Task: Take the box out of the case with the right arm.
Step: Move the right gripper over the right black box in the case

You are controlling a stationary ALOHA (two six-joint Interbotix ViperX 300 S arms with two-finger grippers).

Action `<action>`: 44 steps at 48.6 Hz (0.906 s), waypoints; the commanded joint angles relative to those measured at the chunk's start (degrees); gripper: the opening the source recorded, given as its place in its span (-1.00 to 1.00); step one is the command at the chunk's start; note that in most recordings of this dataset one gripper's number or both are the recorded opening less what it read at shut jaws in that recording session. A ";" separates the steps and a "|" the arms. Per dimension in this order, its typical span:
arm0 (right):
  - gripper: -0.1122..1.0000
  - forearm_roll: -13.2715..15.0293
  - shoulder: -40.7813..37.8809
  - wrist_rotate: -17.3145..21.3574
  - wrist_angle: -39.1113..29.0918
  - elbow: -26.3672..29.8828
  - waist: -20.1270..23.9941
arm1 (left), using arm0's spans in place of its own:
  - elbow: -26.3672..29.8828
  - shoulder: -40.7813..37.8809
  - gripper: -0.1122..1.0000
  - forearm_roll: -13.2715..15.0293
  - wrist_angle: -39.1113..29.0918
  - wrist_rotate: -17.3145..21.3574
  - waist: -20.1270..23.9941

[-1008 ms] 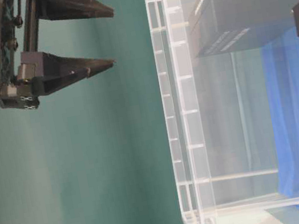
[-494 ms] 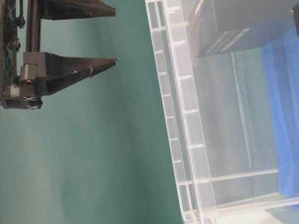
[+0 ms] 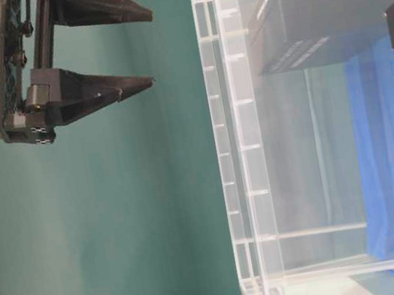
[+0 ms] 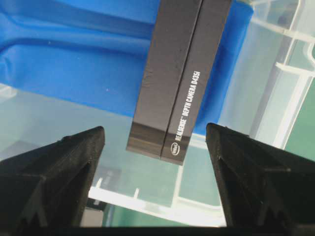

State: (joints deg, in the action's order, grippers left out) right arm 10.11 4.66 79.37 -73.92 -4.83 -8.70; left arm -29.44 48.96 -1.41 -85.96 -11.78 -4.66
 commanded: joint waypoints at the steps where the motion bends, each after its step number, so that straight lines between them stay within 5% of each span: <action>1: 0.74 0.00 0.79 0.09 0.00 1.05 0.09 | 0.62 -0.35 -0.76 -0.18 0.26 -0.09 -0.09; 44: 0.82 0.09 0.79 2.02 0.18 0.97 0.09 | 0.62 -0.26 -0.76 -0.18 0.18 -0.09 -0.09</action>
State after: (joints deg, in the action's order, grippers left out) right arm 10.11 4.66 81.30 -73.92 -4.83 -8.79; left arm -29.44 48.96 -1.41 -85.96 -11.78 -4.66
